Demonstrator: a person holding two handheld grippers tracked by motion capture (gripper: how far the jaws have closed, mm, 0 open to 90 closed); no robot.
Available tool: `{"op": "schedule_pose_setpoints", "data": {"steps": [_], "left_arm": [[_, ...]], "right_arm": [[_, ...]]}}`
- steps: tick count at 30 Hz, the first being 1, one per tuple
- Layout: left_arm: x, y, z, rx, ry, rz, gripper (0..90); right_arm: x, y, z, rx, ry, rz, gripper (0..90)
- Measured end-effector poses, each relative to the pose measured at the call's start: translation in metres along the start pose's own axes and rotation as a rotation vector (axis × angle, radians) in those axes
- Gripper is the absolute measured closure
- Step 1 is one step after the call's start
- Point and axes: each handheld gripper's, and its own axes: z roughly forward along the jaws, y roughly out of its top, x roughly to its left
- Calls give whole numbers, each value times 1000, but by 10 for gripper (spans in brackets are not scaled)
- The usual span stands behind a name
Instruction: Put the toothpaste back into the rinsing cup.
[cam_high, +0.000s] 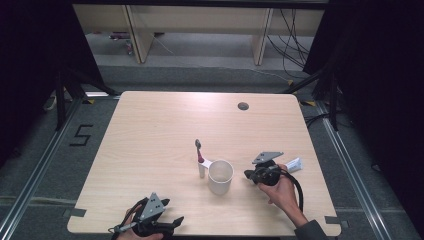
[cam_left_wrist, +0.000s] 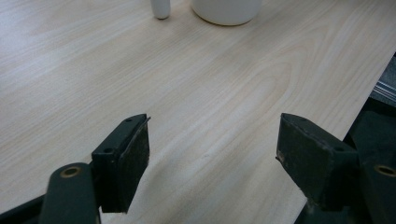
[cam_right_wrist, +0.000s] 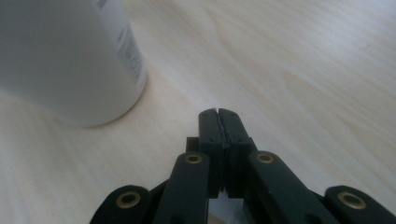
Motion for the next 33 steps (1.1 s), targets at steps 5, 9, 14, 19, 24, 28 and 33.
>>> {"op": "schedule_pose_setpoints", "data": {"steps": [5, 9, 14, 19, 24, 28, 33], "left_arm": [[-1, 0, 0, 6, -5, -6, 253], [-1, 0, 1, 9, -7, -6, 253], [-1, 0, 1, 8, -4, -1, 254], [-3, 0, 2, -9, -14, -20, 254], [-4, 0, 3, -10, -11, -14, 255], [-3, 0, 2, 3, -5, -4, 255], [-3, 0, 2, 8, -7, -2, 255]], "right_arm": [[2, -10, -9, 17, 25, -15, 888], [7, -19, -16, 10, 39, -21, 888], [11, -32, -28, 17, 40, 24, 887], [13, -42, -38, 30, 66, 52, 887], [18, -61, -53, 32, 83, 80, 887], [14, -69, -59, 24, 81, 55, 887], [13, -84, -75, 44, 71, 93, 887]]}}
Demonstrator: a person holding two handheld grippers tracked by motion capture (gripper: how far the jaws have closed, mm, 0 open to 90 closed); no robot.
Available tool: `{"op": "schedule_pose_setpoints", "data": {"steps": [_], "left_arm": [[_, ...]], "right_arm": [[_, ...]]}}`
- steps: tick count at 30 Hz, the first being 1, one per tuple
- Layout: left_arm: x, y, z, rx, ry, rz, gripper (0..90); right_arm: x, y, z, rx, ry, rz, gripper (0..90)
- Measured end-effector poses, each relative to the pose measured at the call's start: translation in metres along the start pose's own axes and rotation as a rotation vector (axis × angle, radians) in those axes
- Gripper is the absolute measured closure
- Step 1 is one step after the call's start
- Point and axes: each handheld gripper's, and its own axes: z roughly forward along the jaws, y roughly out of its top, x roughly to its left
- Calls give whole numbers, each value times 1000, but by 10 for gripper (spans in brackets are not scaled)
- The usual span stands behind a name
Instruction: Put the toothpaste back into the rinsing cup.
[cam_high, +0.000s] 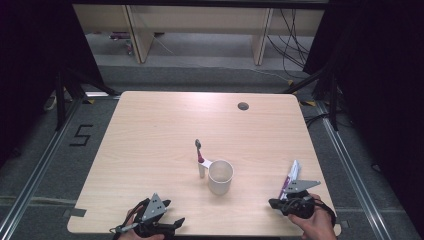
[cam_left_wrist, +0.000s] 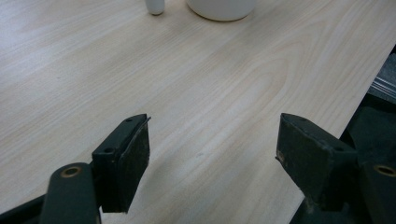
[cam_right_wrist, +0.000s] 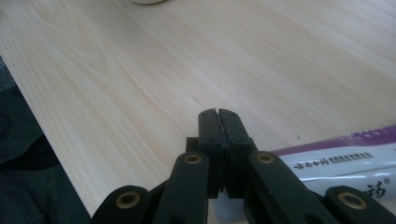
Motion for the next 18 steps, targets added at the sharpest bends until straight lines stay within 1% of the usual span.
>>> {"op": "schedule_pose_setpoints", "data": {"steps": [1, 2, 3, 4, 5, 8, 9, 10, 11, 12, 13, 14, 15, 16, 17, 18], "left_arm": [[0, 0, 0, -4, -8, -4, 256], [0, 0, 0, 3, -1, -2, 256], [0, 1, 0, 7, 3, -1, 256], [0, 0, 0, 2, -2, -4, 256], [-1, 0, 0, -4, -8, -4, 256], [0, 0, 0, -4, -5, -3, 256], [1, 1, 0, 13, 2, 5, 256], [1, 1, 0, 14, 3, 5, 256], [0, 0, 0, -4, -3, -4, 256], [-1, 0, 0, -2, -7, -2, 256], [-1, 0, 0, -2, -7, -2, 256], [1, 1, -1, 9, 5, 8, 256], [0, 0, 0, -2, -5, -11, 256], [0, 0, 0, -2, -5, -11, 256], [-1, 0, 0, -9, -9, -12, 256], [-1, 0, 0, -10, -7, -12, 256]], "right_arm": [[-2, -2, -2, -6, -6, -12, 887], [-3, -4, -4, 3, -13, -13, 887], [-3, -7, -5, -5, -10, -2, 887], [0, -9, -8, 12, -12, 37, 887], [-2, -10, -9, 7, -11, 18, 887], [-4, -13, -12, 17, -15, 16, 887], [-7, -13, -12, 9, -12, -11, 887], [-7, -14, -13, 18, -11, -7, 887], [-7, -15, -13, 20, -23, 24, 887], [-8, -16, -13, 20, -16, 0, 884], [-8, -16, -13, 20, -16, 0, 884], [-8, -16, -14, 21, -23, -1, 880], [-9, -16, -15, 21, -13, 13, 849], [-8, -16, -15, 4, -16, 30, 818], [-9, -14, -20, 17, -2, 40, 790], [-10, -13, -20, -50, -15, 41, 765]]}}
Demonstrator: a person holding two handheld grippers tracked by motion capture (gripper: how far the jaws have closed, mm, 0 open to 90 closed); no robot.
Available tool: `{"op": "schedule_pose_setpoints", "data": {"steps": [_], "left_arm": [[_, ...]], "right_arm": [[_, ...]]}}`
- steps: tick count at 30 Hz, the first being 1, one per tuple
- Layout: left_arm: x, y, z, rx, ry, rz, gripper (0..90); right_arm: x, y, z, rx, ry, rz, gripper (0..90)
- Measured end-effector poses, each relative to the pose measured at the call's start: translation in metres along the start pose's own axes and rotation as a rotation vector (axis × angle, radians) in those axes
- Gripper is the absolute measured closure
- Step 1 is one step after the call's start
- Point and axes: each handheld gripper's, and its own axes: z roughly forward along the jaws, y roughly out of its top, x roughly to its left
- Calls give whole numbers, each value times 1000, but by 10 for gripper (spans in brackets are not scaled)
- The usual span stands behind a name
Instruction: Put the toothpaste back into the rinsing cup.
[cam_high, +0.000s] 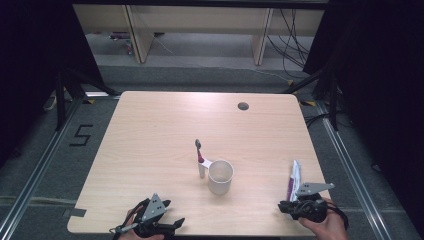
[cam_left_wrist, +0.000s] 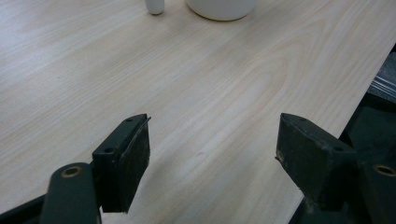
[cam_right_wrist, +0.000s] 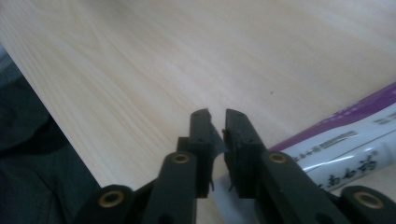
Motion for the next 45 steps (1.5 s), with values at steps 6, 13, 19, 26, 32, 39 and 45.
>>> {"op": "schedule_pose_setpoints", "data": {"steps": [6, 13, 19, 26, 32, 39, 45], "left_arm": [[1, 0, 0, 4, 8, 8, 257], [1, 0, 0, 8, 0, 8, 258], [1, 0, 0, 4, 10, 11, 258], [0, 0, 0, 2, -2, 4, 258], [0, 0, 0, 3, -6, 4, 258], [0, 0, 0, 8, -4, 7, 258], [0, 0, 1, 8, -6, 9, 258]], "right_arm": [[-16, 9, -27, -29, -115, 108, 508], [-36, 11, -27, 26, -157, 179, 397], [-51, 17, -13, 112, -149, 226, 376], [-61, 27, -2, 152, -171, 203, 361], [-63, 32, 7, 175, -196, 235, 363], [-63, 38, 15, 229, -193, 209, 408], [-62, 45, 23, 284, -196, 143, 522]]}}
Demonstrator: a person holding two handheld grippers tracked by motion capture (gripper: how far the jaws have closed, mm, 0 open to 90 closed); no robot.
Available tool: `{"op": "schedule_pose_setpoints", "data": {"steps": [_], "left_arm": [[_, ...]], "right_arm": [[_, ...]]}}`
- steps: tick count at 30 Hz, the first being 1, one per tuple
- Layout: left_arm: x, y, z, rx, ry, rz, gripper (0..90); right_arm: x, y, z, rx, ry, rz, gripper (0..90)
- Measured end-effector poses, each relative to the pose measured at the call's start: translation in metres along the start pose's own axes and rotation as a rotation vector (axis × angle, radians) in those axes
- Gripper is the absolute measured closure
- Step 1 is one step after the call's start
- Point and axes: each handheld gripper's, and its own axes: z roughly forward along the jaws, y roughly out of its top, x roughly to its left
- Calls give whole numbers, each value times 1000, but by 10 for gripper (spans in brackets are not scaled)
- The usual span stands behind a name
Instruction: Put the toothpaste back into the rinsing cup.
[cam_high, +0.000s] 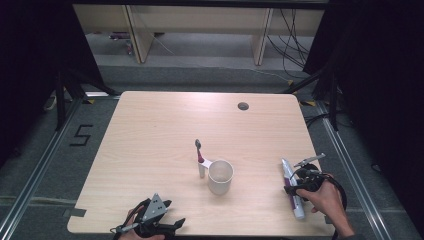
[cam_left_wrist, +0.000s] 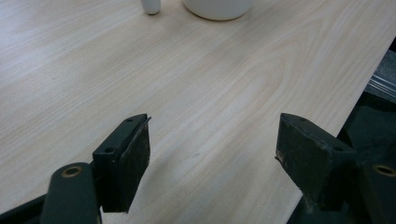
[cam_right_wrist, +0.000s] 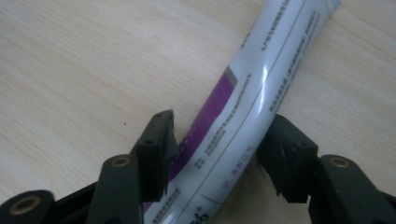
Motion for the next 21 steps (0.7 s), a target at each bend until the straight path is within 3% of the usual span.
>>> {"op": "schedule_pose_setpoints", "data": {"steps": [3, 4, 5, 7, 8, 9, 11, 13, 15, 18, 19, 21], "left_arm": [[-2, -1, 0, -6, -1, -5, 258], [0, 0, -1, 13, 7, 18, 258], [0, 1, -1, 14, 6, 7, 259], [0, 0, 0, 8, 7, 11, 258], [-2, 0, 0, -5, -3, -6, 259], [0, 0, -1, 7, 4, 14, 259], [0, 0, -1, 7, -2, 8, 259], [0, 0, -1, 12, 6, 16, 259], [-1, 0, 0, -4, -2, -3, 260], [0, 0, -1, 11, 6, 14, 260], [-1, 0, -1, 0, -1, 3, 260], [0, 0, -1, 12, 0, 8, 260]], "right_arm": [[0, 4, -1, 33, 6, -35, 572], [0, 4, -1, 33, 6, -35, 572], [0, 7, -1, 58, 9, -48, 607], [3, 8, -1, 74, 21, -20, 616], [1, 11, 0, 92, 18, -61, 624], [0, 13, 0, 100, 13, -86, 627], [1, 16, 1, 115, 13, -109, 636], [3, 18, 1, 134, -3, -90, 643], [4, 20, 0, 154, 18, -121, 680], [4, 22, 0, 155, 28, -137, 747], [5, 23, 0, 159, 45, -147, 748], [8, 24, 2, 179, 27, -156, 754]]}}
